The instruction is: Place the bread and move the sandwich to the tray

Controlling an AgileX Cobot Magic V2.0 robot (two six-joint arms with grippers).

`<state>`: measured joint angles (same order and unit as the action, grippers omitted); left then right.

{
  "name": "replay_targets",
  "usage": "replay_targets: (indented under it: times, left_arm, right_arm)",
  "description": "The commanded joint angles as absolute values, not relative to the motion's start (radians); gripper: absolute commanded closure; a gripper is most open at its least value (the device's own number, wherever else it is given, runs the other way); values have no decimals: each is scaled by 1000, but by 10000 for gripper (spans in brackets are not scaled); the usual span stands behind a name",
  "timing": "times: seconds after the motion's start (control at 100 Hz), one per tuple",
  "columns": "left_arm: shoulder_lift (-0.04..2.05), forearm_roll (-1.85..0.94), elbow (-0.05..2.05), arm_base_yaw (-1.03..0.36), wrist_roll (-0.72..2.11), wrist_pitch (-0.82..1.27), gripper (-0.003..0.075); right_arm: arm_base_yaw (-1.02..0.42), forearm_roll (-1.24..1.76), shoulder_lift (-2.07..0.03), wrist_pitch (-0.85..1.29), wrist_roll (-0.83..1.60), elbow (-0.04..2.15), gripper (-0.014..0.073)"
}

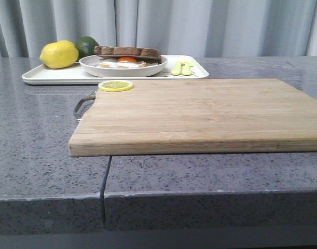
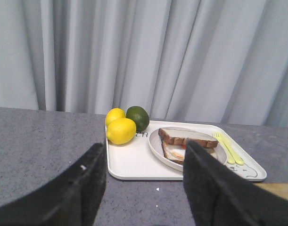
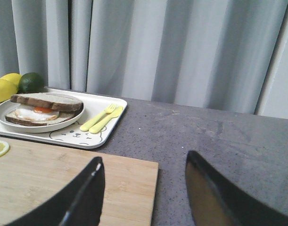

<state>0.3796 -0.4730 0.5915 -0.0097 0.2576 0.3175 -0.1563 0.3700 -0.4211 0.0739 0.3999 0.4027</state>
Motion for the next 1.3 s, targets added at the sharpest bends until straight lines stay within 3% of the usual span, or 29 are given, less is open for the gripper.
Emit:
replay_targets:
  times: [0.0,0.29,0.43,0.56,0.63,1.29]
  left_arm:
    - [294,-494,543,-11,258,247,372]
    - [123,-506,359,-11,258,256,378]
    - [119,-515,325,-11,258,258,486]
    - [119,-515,323,-11,258,258,654]
    - [119,-515,323,-11,258,258,742]
    - [119,-515,323,-11,258,258,740]
  right_arm:
    - [-151,367,-423,41,403,430,192]
    - [-151,367,-423,40,403,390,230]
    - [-151,367,-423,45,403,382,447]
    - [-151,367,-423,48,403,382,670]
    - [-151,368,-423,47,403,382,661]
    - [-151,368,-423,62,403,382,664]
